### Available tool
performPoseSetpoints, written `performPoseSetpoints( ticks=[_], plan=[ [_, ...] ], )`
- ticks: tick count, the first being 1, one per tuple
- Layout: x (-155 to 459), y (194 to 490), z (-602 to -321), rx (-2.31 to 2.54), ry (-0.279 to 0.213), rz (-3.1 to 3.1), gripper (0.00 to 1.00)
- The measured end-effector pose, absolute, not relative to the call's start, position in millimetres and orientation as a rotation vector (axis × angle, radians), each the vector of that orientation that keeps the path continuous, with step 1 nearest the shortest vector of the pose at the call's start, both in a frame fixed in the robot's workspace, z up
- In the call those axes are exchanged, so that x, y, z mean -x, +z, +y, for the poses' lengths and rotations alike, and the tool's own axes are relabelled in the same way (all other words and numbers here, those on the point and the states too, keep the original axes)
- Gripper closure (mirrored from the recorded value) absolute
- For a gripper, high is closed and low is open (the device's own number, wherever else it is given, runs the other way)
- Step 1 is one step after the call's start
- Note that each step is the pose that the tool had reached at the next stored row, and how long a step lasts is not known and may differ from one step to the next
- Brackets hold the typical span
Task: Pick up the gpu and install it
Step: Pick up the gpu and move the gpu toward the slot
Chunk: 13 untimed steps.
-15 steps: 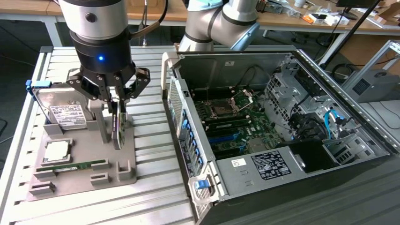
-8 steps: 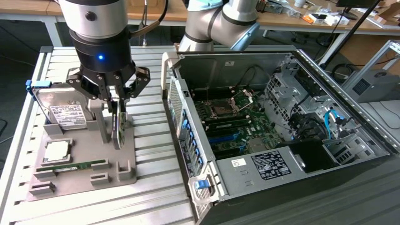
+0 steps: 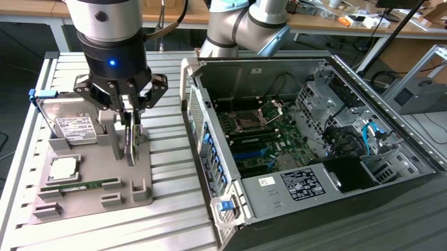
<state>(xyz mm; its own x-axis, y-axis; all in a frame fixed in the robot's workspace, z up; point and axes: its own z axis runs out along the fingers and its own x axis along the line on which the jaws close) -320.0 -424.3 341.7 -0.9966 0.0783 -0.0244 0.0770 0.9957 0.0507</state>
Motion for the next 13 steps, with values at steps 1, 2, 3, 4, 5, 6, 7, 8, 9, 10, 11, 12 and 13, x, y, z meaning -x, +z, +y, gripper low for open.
performPoseSetpoints(
  ticks=[1, 2, 3, 4, 5, 6, 7, 8, 9, 10, 11, 12, 13],
  plan=[
    [320.0, 341.9, -424.3, -0.121, 0.078, 3.112, 0.73],
    [320.0, 342.2, -424.3, -0.121, 0.077, 3.112, 0.73],
    [320.0, 342.5, -424.3, -0.121, 0.077, 3.112, 0.73],
    [320.0, 342.7, -424.3, -0.121, 0.078, 3.112, 0.73],
    [320.0, 343.2, -424.3, -0.121, 0.077, 3.112, 0.73],
    [320.0, 343.7, -424.3, -0.121, 0.078, 3.112, 0.73],
    [320.0, 344.1, -424.3, -0.121, 0.078, 3.112, 0.73],
    [320.0, 344.3, -424.3, -0.121, 0.077, 3.112, 0.73],
    [320.0, 344.6, -424.3, -0.121, 0.078, 3.112, 0.73],
    [320.0, 344.9, -424.3, -0.121, 0.077, 3.112, 0.73],
    [320.0, 345.2, -424.3, -0.121, 0.078, 3.112, 0.73],
    [320.0, 345.5, -424.3, -0.121, 0.078, 3.112, 0.73],
    [320.0, 345.8, -424.3, -0.121, 0.078, 3.112, 0.73]
  ],
)
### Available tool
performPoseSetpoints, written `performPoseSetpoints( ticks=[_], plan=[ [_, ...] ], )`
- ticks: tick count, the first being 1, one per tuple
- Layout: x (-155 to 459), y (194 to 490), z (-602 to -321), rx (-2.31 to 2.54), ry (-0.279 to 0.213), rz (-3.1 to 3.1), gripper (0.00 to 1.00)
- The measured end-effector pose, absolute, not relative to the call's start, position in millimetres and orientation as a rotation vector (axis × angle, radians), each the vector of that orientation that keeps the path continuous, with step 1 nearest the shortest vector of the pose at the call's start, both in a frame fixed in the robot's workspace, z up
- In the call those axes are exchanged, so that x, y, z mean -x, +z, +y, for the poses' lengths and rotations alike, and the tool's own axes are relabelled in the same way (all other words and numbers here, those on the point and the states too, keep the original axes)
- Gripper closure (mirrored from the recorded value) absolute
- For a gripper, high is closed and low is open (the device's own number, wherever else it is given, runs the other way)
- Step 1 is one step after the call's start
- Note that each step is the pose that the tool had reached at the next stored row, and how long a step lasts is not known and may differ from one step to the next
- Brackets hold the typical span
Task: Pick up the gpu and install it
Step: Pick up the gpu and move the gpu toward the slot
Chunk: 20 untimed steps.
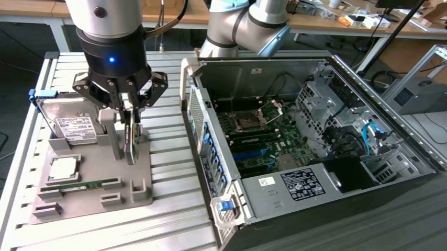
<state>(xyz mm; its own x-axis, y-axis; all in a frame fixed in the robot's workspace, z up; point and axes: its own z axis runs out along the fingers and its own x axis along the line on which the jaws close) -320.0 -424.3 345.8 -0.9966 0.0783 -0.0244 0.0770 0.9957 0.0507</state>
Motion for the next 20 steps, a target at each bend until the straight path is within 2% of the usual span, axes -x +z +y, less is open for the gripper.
performPoseSetpoints(
  ticks=[20],
  plan=[
    [320.0, 351.7, -424.3, -0.121, 0.078, 3.112, 0.73]
  ],
)
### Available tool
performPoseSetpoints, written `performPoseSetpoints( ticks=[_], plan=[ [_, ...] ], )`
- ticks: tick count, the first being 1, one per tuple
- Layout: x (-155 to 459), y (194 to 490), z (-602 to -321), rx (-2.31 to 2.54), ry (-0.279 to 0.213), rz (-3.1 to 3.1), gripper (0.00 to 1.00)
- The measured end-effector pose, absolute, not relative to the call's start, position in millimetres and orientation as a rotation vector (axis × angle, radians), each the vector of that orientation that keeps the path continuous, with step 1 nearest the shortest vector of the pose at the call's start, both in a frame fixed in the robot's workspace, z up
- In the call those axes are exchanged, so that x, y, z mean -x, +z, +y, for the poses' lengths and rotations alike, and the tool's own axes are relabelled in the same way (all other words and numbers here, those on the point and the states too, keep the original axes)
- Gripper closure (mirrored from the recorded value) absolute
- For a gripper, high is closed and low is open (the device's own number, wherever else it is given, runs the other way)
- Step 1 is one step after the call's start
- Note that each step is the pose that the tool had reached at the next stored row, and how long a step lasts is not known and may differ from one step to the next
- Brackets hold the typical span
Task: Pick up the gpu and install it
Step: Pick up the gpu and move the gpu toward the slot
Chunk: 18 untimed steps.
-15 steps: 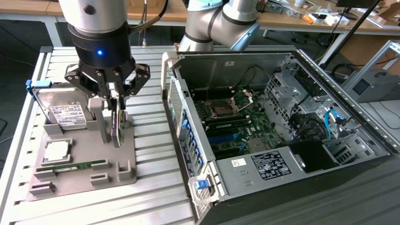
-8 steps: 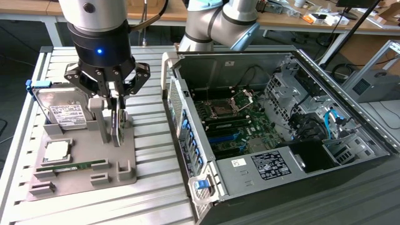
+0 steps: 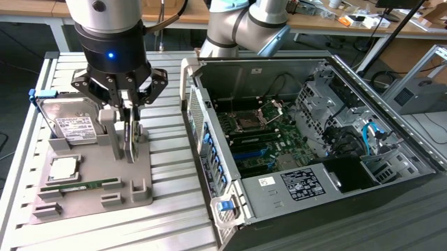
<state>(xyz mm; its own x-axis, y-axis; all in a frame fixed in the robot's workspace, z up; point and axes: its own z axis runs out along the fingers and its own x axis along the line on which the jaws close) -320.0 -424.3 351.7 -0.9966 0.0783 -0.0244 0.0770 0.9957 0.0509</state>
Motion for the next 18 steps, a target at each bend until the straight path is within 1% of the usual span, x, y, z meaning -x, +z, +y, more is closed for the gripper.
performPoseSetpoints(
  ticks=[18],
  plan=[
    [320.0, 358.5, -424.3, -0.121, 0.078, 3.112, 0.73]
  ],
)
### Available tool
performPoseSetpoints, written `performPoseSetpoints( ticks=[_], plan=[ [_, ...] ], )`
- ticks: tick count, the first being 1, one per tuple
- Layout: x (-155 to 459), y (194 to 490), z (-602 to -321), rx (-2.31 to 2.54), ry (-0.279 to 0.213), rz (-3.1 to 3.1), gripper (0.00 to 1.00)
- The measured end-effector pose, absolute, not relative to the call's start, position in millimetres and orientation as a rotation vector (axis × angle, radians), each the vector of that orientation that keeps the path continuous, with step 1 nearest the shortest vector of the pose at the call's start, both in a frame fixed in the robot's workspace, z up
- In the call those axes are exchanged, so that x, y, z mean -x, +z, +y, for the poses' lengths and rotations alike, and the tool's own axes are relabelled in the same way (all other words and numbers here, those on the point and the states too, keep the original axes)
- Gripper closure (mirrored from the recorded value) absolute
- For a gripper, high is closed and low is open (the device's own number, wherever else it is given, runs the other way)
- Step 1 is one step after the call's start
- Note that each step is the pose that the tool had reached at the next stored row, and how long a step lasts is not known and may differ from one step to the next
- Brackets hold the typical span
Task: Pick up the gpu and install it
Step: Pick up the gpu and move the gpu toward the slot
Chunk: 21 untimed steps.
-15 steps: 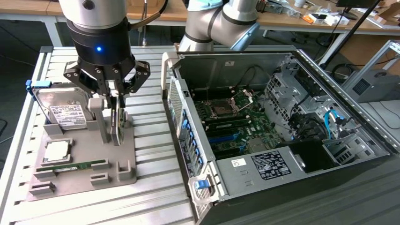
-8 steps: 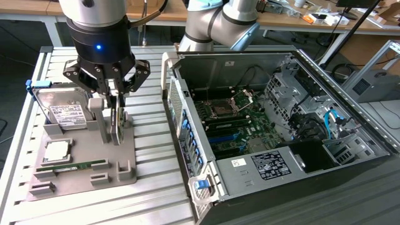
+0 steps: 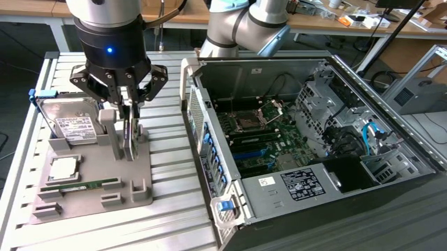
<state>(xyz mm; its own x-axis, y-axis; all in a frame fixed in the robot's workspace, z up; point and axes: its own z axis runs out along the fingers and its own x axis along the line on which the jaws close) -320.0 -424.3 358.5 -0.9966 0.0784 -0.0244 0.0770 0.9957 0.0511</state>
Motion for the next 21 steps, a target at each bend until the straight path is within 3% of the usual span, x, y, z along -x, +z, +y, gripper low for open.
performPoseSetpoints(
  ticks=[21],
  plan=[
    [320.0, 365.8, -424.3, -0.121, 0.079, 3.112, 0.73]
  ],
)
